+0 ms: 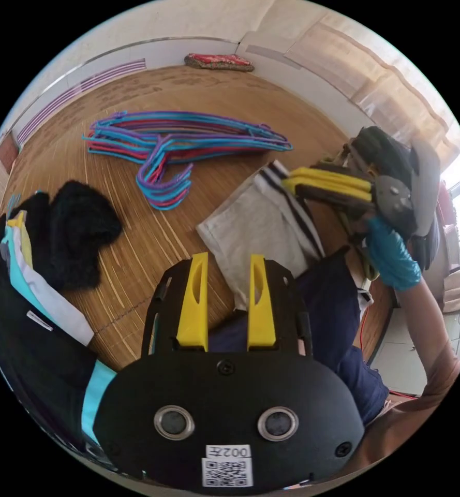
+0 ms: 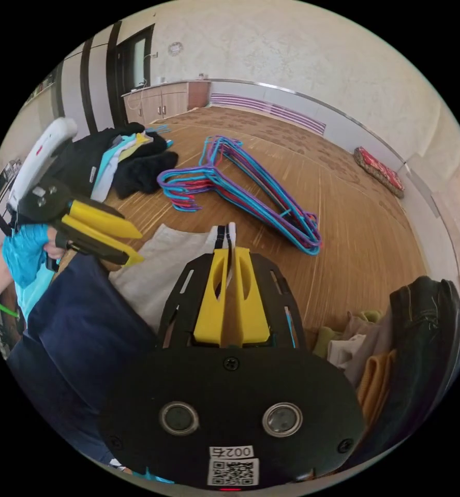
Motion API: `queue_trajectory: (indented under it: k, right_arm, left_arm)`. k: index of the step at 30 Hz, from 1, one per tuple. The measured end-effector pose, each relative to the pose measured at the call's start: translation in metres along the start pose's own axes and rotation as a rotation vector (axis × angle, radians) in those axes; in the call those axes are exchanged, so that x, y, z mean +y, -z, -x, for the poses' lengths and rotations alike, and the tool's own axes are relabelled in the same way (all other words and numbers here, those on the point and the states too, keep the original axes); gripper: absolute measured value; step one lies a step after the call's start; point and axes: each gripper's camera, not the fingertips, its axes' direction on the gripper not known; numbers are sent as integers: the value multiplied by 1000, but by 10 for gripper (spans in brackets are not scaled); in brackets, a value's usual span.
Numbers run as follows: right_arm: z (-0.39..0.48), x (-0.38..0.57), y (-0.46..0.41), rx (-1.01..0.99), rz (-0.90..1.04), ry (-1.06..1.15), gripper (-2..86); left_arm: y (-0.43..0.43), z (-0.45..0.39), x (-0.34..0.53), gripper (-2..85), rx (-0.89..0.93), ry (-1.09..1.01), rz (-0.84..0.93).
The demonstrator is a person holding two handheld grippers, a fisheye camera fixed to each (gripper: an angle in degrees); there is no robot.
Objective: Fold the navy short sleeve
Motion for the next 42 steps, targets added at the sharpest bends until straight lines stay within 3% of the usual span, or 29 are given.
queue_trajectory:
  k: [4, 8, 10, 13, 16, 24, 28, 29, 32, 36, 42]
  right_arm:
    - [-23, 8, 10, -107, -3, -52, 85]
    - [-28, 22, -5, -226, 122, -81, 127]
    - [-24, 27, -12, -206, 167, -58, 113]
    - [-20, 28, -17, -96, 176, 2, 17]
    - [-33, 21, -13, -55, 141, 25, -1]
    - [-70, 9, -18, -130, 169, -39, -6]
    - [-87, 15, -6, -2, 126, -74, -1]
    - [-91, 16, -1, -47, 121, -77, 2]
    - [-94, 20, 8, -179, 111, -60, 55]
    - [-84, 25, -1, -203, 204, -4, 102]
    - [-87, 29, 2, -53, 186, 66, 8]
  left_arm:
    - [-5, -12, 0, 50, -47, -20, -11]
    - [-6, -29, -2, 2, -129, -65, -18]
    - [-5, -35, -1, -8, -149, -72, -23]
    - [0, -44, 2, -10, -195, -75, -59]
    - [4, -51, 3, -9, -250, -74, -81]
    - [-4, -51, 3, -9, -240, -60, -35]
    - [-5, -50, 5, -9, -244, -64, -27]
    - [-6, -50, 6, -10, -237, -68, -29]
    - [-6, -50, 8, -13, -224, -74, -28]
    - [-6, -48, 14, -15, -215, -72, -35]
    - [-5, -50, 25, -10, -278, -81, -55]
